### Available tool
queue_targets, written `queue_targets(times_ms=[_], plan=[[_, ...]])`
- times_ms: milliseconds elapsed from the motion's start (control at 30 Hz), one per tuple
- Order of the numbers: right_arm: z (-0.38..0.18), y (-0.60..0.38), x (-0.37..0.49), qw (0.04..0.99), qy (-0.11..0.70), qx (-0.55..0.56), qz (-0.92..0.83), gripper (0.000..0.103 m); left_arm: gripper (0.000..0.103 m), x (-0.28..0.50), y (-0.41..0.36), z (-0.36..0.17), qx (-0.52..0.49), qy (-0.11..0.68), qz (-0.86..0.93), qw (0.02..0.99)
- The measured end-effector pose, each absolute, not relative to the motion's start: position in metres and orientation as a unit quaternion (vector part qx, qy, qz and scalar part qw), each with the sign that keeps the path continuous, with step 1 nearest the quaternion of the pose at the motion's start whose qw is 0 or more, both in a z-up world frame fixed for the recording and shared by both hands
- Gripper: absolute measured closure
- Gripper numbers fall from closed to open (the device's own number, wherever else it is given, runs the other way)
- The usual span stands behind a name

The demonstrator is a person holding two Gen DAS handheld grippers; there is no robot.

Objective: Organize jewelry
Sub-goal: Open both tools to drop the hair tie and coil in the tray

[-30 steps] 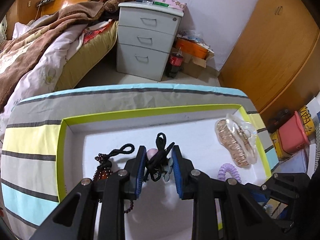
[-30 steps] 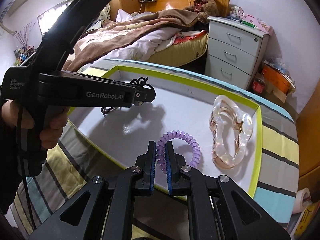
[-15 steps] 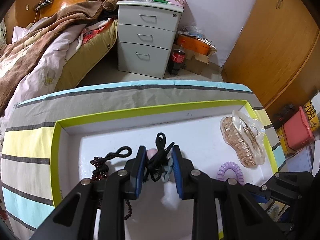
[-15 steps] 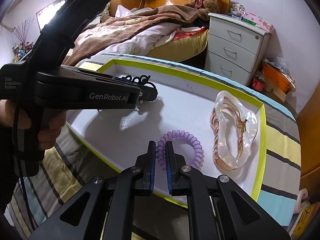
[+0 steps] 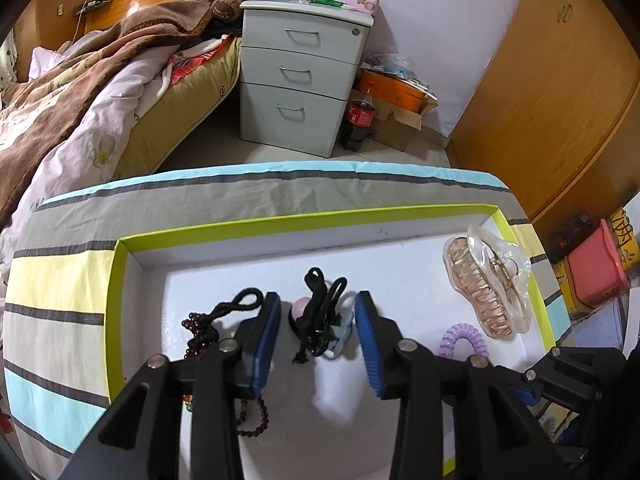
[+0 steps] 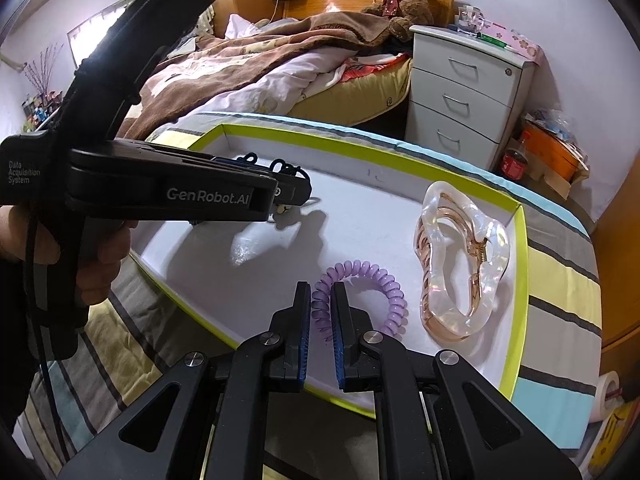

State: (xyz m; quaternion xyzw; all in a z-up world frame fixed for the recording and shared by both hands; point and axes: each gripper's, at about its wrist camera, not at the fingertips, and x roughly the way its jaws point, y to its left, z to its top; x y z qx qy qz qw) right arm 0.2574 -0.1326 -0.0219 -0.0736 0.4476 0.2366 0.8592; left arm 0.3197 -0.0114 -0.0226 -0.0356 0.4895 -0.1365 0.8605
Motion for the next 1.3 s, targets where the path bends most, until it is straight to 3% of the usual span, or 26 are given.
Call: queue_targets(times_ms=[133, 267, 833, 1300], plan=[[-0.021, -0.135, 0.258, 0.861, 0.446, -0.070, 0.236, 0.089, 0.048, 0.318, -0.012, -0.020, -0.038, 0.489, -0.138, 0.861], [-0.019, -0.138, 0.255, 0.861, 0.444, -0.065, 0.238, 0.088, 0.044, 0.315, -0.012, -0.014, -0.043, 0.486, -0.144, 0.861], [0.015, -0.165, 0.214, 0.882, 0.414, -0.036, 0.224, 0.079, 0.029, 0.263, -0.009, 0.027, -0.053, 0.450, -0.151, 0.878], [0.029, -0.230, 0.150, 0.904, 0.392, 0.010, 0.172, 0.078, 0.027, 0.177, -0.018, 0.024, -0.050, 0.431, -0.195, 0.880]])
